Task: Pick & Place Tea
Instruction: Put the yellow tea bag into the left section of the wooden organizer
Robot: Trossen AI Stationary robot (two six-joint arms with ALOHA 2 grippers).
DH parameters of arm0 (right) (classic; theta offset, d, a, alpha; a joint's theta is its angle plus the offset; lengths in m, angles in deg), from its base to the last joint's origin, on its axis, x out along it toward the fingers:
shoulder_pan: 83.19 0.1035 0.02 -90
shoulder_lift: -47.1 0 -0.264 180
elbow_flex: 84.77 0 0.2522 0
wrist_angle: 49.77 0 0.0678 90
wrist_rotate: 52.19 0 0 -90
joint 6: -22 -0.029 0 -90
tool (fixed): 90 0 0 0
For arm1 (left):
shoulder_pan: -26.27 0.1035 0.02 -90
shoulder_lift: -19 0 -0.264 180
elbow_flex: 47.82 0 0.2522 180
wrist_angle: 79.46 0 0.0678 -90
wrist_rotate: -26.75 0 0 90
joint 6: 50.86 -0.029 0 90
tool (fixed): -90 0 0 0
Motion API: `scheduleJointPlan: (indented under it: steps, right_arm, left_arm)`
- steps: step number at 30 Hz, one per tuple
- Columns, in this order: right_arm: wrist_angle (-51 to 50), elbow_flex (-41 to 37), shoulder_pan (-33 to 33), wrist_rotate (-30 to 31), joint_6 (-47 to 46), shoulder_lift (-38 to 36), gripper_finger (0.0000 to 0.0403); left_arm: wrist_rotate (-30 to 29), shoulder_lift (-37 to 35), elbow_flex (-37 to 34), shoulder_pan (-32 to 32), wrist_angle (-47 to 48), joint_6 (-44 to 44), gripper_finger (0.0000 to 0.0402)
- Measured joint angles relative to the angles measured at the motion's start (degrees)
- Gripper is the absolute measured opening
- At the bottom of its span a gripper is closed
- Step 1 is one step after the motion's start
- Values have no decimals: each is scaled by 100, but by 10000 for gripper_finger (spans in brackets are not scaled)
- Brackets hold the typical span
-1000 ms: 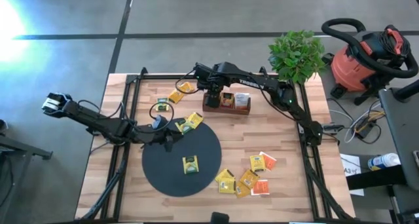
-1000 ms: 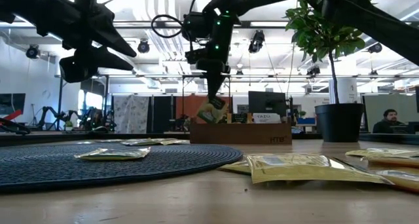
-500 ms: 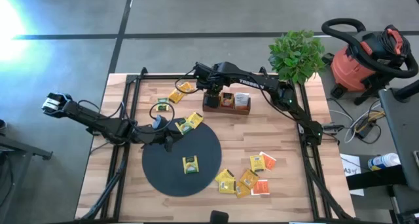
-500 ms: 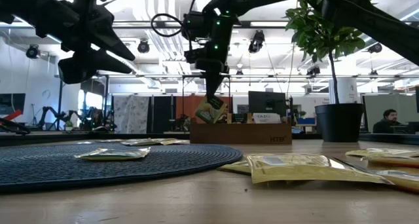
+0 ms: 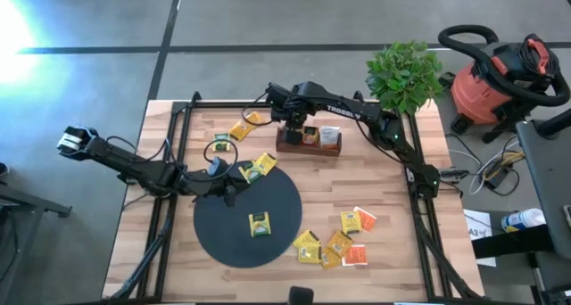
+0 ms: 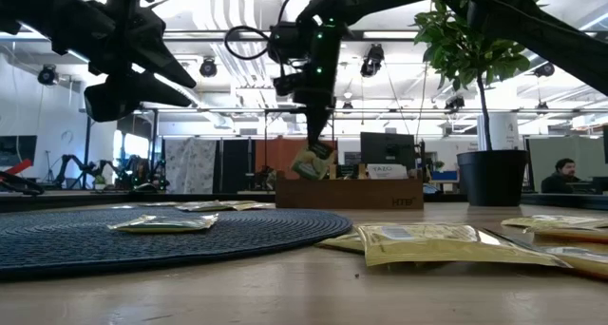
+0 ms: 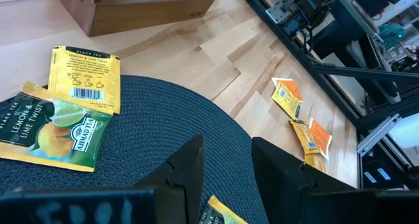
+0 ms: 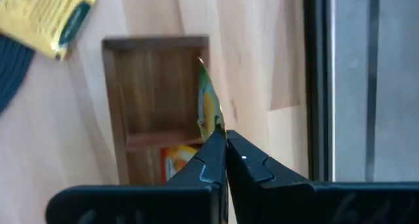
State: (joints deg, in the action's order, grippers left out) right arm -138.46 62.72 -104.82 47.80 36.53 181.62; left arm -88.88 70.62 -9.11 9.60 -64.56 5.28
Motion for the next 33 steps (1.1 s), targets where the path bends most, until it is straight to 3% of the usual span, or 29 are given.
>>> scheduleJointPlan:
  steps: [16,33]
  right_arm:
    - [-7,-2,27,-469,222,213,8]
    - [869,-2,48,-402,310,234,9]
  left_arm:
    - [-394,0,-4,4,28,0,124]
    - [-404,-2,-144,0,27,157,124]
